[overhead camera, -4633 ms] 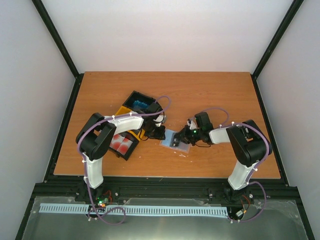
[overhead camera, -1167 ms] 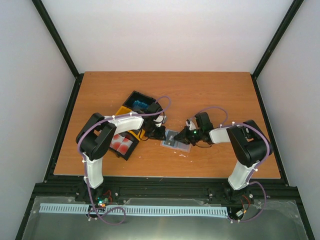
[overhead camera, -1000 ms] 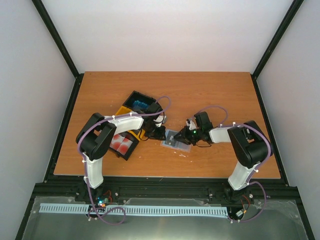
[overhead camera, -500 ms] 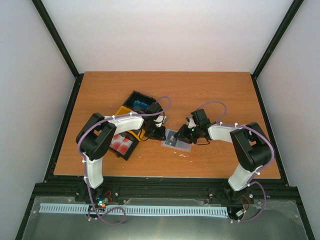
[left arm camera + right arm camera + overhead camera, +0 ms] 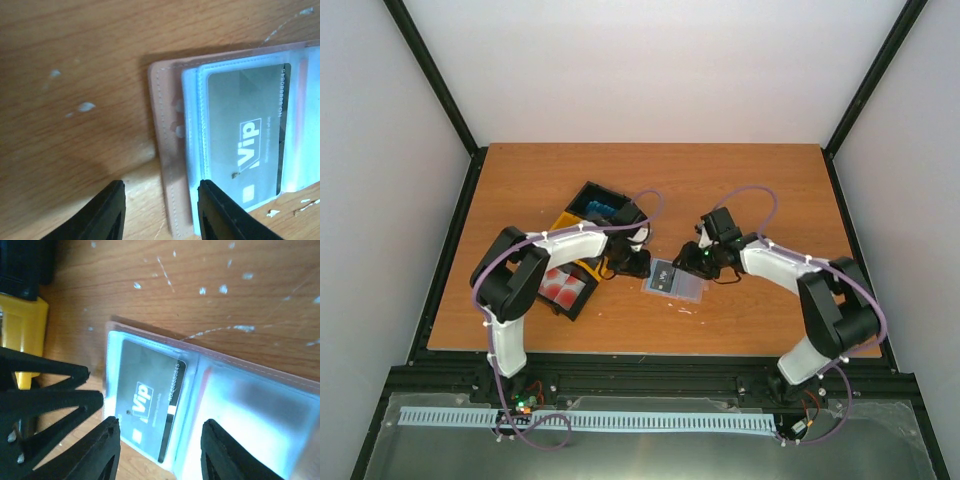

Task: Put the credit cards into the card holder
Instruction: Insert the credit card into the card holder, then adjust the storage box at the center of the board.

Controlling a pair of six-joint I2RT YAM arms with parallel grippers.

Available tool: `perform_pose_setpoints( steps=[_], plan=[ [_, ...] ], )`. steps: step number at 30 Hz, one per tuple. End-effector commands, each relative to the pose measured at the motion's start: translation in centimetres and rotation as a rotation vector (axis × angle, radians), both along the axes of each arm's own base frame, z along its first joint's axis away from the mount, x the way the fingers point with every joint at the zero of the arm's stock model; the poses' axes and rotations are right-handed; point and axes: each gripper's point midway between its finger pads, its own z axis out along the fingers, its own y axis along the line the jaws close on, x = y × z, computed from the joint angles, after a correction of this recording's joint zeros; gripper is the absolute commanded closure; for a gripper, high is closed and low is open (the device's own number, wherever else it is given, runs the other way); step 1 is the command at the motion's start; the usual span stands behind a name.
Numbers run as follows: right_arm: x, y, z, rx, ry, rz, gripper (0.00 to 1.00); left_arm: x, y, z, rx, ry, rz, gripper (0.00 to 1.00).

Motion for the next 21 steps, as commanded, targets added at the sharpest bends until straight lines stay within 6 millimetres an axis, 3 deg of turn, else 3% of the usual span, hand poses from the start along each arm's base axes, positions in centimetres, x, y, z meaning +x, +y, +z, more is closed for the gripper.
perform_pose_setpoints(
  steps=[1, 5, 8, 14, 17, 21],
  plan=[
    [0.5, -2.4, 3.3, -0.127, -0.114, -0.029, 0.53, 2.1, 0.3, 4.8, 0.026, -0.15, 0.021, 0.54],
    [0.4, -3.7, 4.9, -0.162, -0.168, -0.057, 0.5, 3.1, 0.4, 7.5, 0.023, -0.217, 0.026, 0.47],
    [0.4, -3.8, 5.4, -0.159, -0.185, -0.063, 0.49, 3.3, 0.4, 8.1, 0.028, -0.234, 0.011, 0.46],
    [0.9, -3.5, 5.4, -0.155, -0.182, -0.071, 0.49, 3.1, 0.4, 5.8, 0.071, -0.194, -0.047, 0.45],
    [1.0, -3.5, 5.3, -0.162, -0.177, -0.07, 0.48, 2.5, 1.6, 4.7, 0.132, -0.155, -0.027, 0.46],
    [1.0, -3.5, 4.9, -0.168, -0.165, -0.066, 0.48, 0.2, 4.1, 3.7, 0.193, -0.096, 0.024, 0.47]
  ],
)
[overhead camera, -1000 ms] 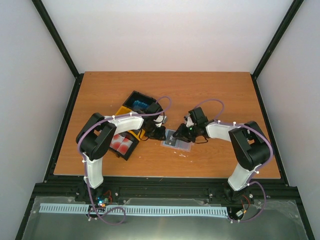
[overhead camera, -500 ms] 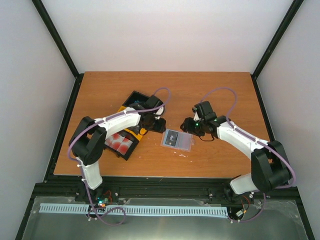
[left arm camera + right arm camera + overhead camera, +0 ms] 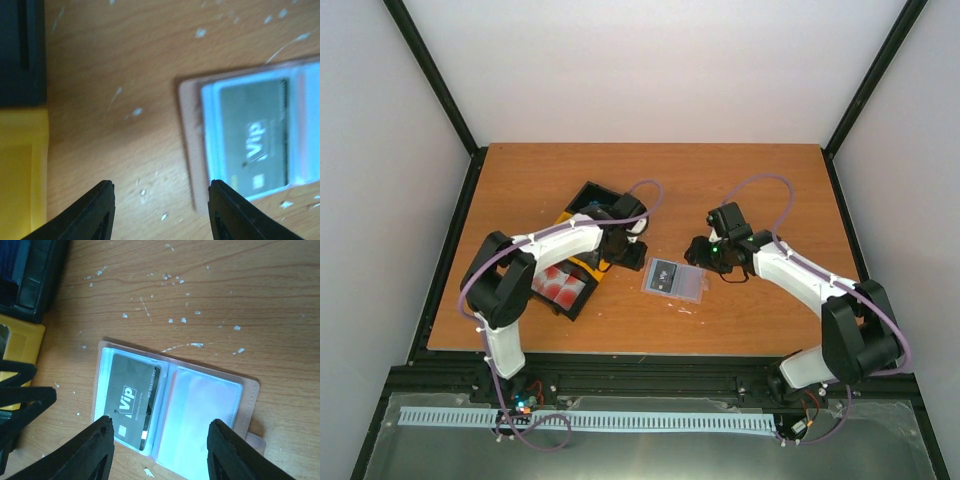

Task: Put the credit cards into the card holder
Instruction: Adjust the storage box at the center of the board.

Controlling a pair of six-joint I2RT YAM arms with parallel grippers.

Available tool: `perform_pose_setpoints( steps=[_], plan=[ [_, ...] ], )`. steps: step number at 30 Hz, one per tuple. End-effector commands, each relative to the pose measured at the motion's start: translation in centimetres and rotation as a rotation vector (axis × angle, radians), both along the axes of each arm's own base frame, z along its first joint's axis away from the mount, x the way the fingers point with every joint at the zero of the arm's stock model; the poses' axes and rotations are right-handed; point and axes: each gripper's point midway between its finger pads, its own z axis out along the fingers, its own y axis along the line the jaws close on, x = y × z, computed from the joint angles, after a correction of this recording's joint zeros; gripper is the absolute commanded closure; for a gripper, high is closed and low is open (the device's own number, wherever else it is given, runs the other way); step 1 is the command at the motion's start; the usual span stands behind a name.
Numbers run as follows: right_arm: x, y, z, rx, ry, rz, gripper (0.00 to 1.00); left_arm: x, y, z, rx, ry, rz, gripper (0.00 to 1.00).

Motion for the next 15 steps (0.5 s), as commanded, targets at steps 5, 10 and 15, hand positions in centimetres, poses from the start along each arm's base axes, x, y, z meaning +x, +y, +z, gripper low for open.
perform_pose_setpoints(
  steps=[5, 10, 15],
  plan=[
    [0.4, 0.3, -0.1, -0.01, 0.004, 0.007, 0.48, -3.2, 5.7, -1.5, 0.138, 0.082, 0.125, 0.46],
    [0.4, 0.8, -0.7, 0.012, 0.028, 0.015, 0.48, -2.2, 8.0, -0.9, 0.114, 0.087, 0.213, 0.47],
    [0.5, 1.2, -1.1, 0.024, 0.045, 0.019, 0.48, -2.8, 11.1, -1.1, 0.161, 0.089, 0.313, 0.46]
  ],
)
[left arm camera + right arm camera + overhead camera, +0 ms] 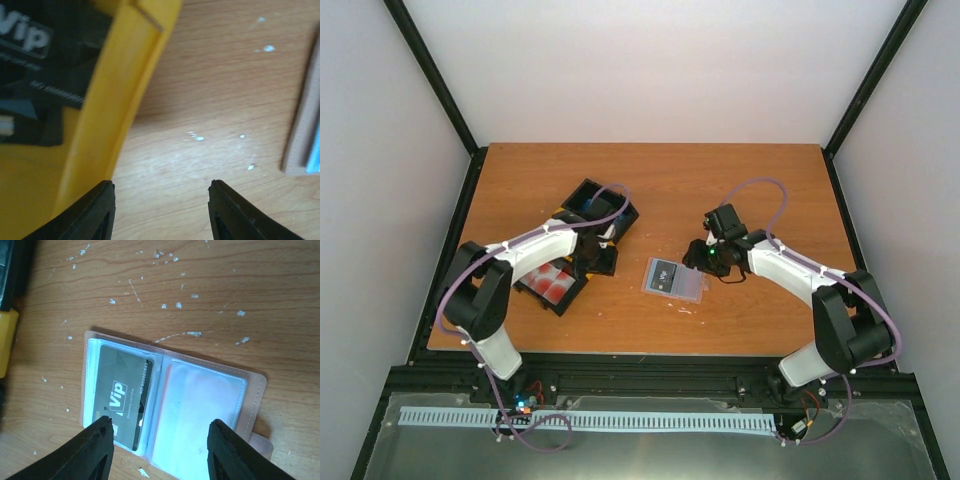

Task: Put the credit cards into the card holder
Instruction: Adjust the storage box at the center of the board.

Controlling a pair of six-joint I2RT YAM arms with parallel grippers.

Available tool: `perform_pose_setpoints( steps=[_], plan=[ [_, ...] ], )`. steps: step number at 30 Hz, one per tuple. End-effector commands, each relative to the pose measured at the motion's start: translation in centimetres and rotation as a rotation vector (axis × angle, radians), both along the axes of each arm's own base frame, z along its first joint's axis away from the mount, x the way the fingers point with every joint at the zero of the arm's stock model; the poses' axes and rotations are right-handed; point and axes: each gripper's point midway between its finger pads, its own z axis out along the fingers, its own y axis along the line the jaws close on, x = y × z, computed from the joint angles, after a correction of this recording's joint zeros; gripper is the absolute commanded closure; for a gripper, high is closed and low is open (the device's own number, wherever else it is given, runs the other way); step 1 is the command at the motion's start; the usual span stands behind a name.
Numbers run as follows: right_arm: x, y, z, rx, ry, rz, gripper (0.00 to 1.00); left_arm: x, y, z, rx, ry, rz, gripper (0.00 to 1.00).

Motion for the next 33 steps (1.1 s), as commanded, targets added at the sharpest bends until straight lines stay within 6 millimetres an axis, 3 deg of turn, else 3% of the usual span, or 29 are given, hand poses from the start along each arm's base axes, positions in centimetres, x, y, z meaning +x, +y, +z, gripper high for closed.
perform_pose_setpoints(
  steps=[1, 5, 7, 11, 15, 19, 25, 28, 33],
  plan=[
    [0.9, 1.0, 0.8, 0.031, -0.018, 0.004, 0.48, -0.5, 3.7, 0.3, 0.078, -0.005, 0.124, 0.46],
    [1.1, 1.0, 0.8, 0.025, -0.02, 0.006, 0.48, -0.6, 5.2, 0.4, 0.106, -0.015, 0.163, 0.46],
    [1.2, 0.9, 1.0, 0.023, -0.027, 0.004, 0.48, -0.3, 2.9, 1.6, -0.009, -0.035, 0.059, 0.48],
    [1.3, 0.7, 1.1, 0.015, -0.033, 0.0, 0.48, 1.0, -2.3, 7.1, -0.288, -0.174, -0.15, 0.46],
    [1.1, 0.5, 0.8, 0.004, -0.032, -0.004, 0.48, 4.6, -3.3, 10.3, -0.294, -0.28, -0.164, 0.42],
    [0.9, 0.1, 0.4, -0.011, -0.034, -0.008, 0.48, 8.5, -3.4, 9.1, -0.225, -0.273, -0.115, 0.43],
    [1.5, -0.7, 0.3, -0.069, -0.063, 0.003, 0.48, 14.2, -1.1, 7.9, -0.157, -0.277, -0.026, 0.67],
    [2.0, -0.9, 0.1, -0.107, -0.074, 0.022, 0.48, 15.7, 0.1, 6.6, -0.13, -0.249, -0.017, 0.68],
    [3.0, -1.0, -0.3, -0.16, -0.082, 0.051, 0.48, 15.8, 0.9, 3.9, -0.061, -0.184, -0.025, 0.7]
  ],
)
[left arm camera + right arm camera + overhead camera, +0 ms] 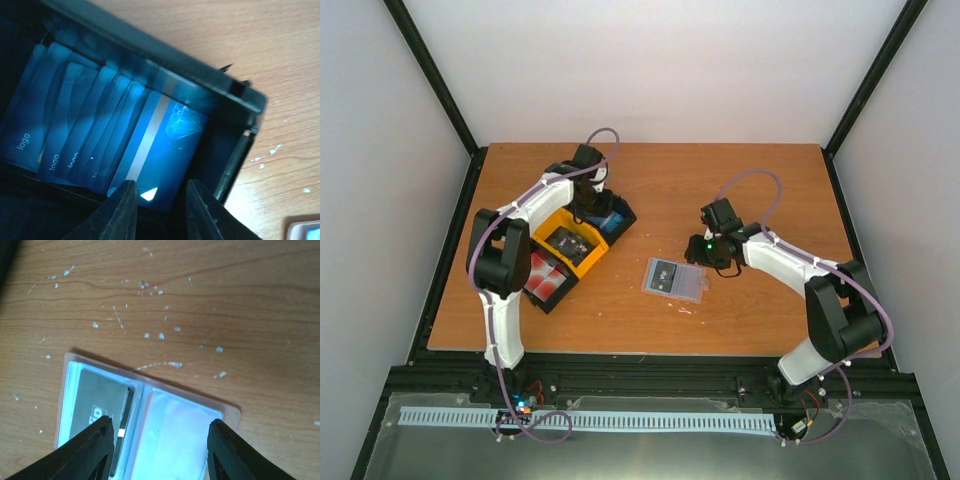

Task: Put the credit cards into the card holder
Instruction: Adjust the storage box at the center of the board.

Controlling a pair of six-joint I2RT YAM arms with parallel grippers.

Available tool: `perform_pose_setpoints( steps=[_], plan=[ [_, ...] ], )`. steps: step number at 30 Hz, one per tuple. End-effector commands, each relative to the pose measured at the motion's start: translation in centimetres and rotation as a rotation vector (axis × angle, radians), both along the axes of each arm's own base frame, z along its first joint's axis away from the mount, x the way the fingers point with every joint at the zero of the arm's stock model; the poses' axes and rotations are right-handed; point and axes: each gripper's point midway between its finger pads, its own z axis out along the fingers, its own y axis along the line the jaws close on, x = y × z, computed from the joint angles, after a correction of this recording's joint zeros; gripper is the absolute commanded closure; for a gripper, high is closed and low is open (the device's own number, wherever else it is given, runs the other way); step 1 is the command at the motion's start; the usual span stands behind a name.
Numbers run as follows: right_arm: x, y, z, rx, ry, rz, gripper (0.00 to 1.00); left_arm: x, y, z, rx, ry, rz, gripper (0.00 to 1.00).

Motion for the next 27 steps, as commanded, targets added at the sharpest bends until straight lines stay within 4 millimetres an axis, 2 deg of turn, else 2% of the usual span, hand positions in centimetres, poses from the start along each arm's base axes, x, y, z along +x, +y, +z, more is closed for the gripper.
perform_pose_setpoints(
  steps=[1, 4, 9, 16, 20, 24, 27],
  plan=[
    [1.6, -0.3, 0.2, -0.071, -0.041, 0.034, 0.48, 0.0, 0.4, -0.3, 0.053, 0.023, -0.03, 0.7],
    [2.2, -0.2, 0.3, -0.081, -0.051, 0.042, 0.48, -0.4, 0.4, -0.6, 0.055, 0.044, -0.031, 0.7],
    [2.4, -0.1, 0.0, -0.087, -0.043, 0.048, 0.48, -2.0, 1.7, -2.0, 0.113, 0.107, -0.011, 0.7],
    [2.1, 0.3, -0.3, -0.065, -0.03, 0.056, 0.48, -5.2, 3.0, -2.4, 0.141, 0.143, -0.031, 0.71],
    [1.9, 0.6, -0.6, -0.041, -0.02, 0.06, 0.48, -6.3, 3.3, -2.6, 0.136, 0.16, -0.037, 0.71],
    [1.6, 1.0, -0.8, -0.013, -0.012, 0.063, 0.48, -6.2, 2.1, -1.6, 0.07, 0.142, -0.062, 0.68],
    [1.3, 1.9, -0.8, 0.034, -0.009, 0.102, 0.48, -4.8, 1.3, -1.2, 0.046, 0.104, -0.081, 0.63]
  ],
)
